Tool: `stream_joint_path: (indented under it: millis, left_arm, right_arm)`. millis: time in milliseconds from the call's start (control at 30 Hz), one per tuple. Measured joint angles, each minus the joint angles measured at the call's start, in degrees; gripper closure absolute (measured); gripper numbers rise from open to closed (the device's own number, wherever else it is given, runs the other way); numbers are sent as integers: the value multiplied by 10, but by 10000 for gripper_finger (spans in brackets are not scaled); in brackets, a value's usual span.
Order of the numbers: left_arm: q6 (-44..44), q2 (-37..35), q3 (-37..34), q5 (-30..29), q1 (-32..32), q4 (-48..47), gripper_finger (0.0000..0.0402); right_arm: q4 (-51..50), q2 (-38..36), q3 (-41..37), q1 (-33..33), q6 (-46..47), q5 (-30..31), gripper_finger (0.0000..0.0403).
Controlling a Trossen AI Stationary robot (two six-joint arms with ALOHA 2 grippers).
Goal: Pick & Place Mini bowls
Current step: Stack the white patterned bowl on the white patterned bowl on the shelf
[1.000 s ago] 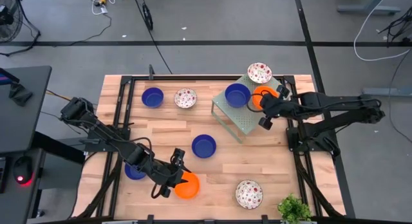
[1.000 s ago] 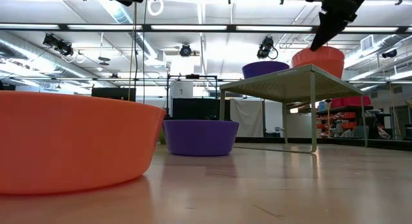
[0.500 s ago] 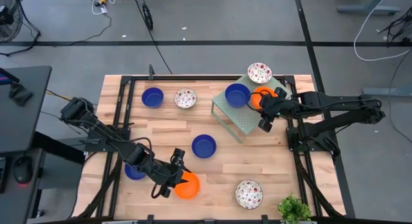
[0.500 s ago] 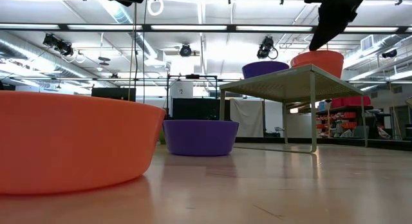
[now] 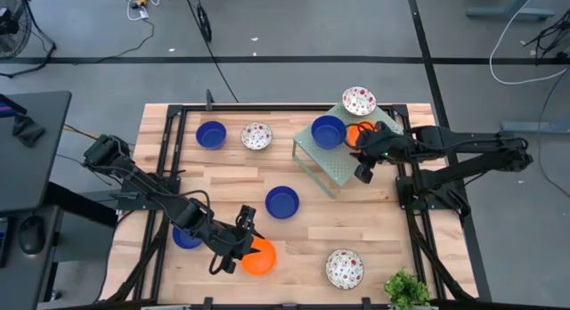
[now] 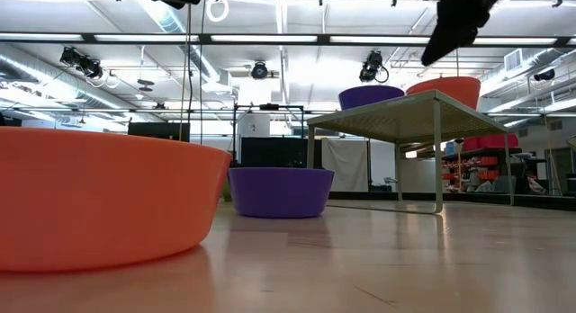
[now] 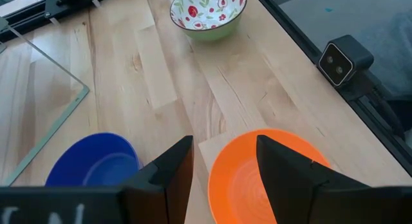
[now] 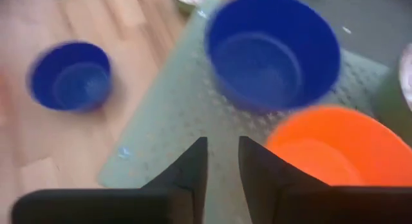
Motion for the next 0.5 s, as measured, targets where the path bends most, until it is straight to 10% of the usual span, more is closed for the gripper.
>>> stream_joint_path:
  millis: [500]
  left_arm:
    - [0,0,0,0,0,0,227]
  right_arm:
    - [336,218,1,362,79,-53,360]
